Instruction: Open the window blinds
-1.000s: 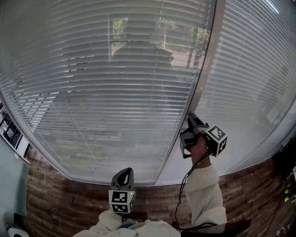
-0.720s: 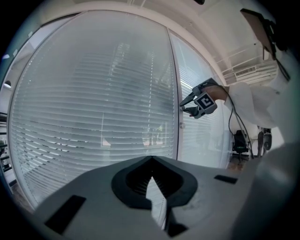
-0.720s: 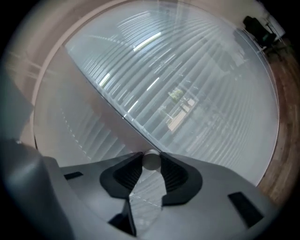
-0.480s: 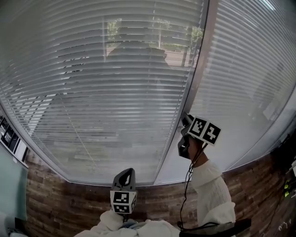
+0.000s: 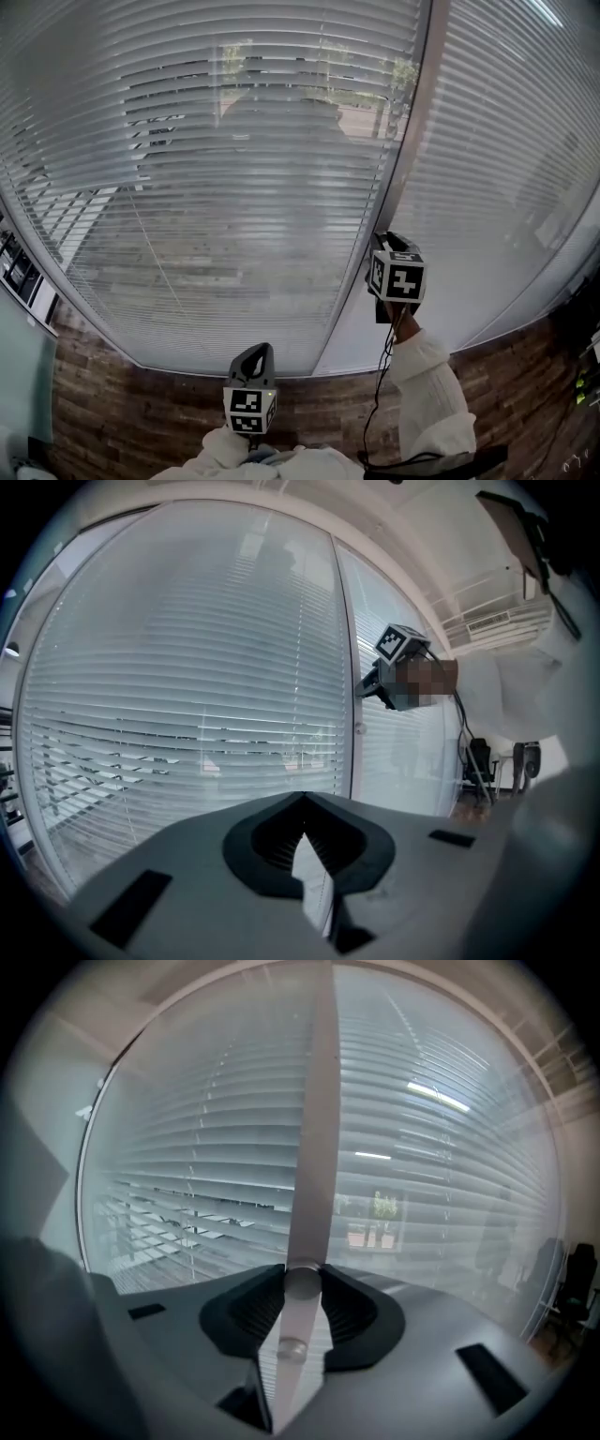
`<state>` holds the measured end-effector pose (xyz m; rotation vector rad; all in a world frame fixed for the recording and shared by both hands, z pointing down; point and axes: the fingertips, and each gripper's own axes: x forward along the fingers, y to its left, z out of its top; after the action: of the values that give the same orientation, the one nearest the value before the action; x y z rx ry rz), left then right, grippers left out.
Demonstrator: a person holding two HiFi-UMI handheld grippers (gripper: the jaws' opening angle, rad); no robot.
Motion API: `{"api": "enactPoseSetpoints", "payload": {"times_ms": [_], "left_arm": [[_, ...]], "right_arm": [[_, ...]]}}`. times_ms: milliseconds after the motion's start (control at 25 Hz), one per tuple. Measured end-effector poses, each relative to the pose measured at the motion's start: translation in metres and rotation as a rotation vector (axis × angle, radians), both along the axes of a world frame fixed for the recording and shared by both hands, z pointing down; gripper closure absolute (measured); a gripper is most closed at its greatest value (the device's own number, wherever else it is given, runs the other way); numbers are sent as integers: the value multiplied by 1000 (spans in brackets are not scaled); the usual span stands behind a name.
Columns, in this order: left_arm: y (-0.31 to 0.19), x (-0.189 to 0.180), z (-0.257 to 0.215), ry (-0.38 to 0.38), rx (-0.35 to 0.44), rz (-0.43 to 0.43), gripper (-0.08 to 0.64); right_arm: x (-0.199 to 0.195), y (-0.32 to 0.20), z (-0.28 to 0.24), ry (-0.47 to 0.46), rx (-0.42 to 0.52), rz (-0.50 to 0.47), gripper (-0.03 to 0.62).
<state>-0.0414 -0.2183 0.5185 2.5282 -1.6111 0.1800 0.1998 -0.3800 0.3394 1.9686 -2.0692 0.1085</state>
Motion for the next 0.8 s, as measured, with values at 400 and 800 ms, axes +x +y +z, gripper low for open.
{"api": "enactPoseSetpoints", "payload": {"times_ms": [400,800], "left_arm": [[2,-4,1,-1,-6,-11,558],[1,-8,2,-4,-14,-26,558]], "right_arm": [[-2,1,-1,127,21,-11,462],[-4,1,-1,254,33,-61,463]]}}
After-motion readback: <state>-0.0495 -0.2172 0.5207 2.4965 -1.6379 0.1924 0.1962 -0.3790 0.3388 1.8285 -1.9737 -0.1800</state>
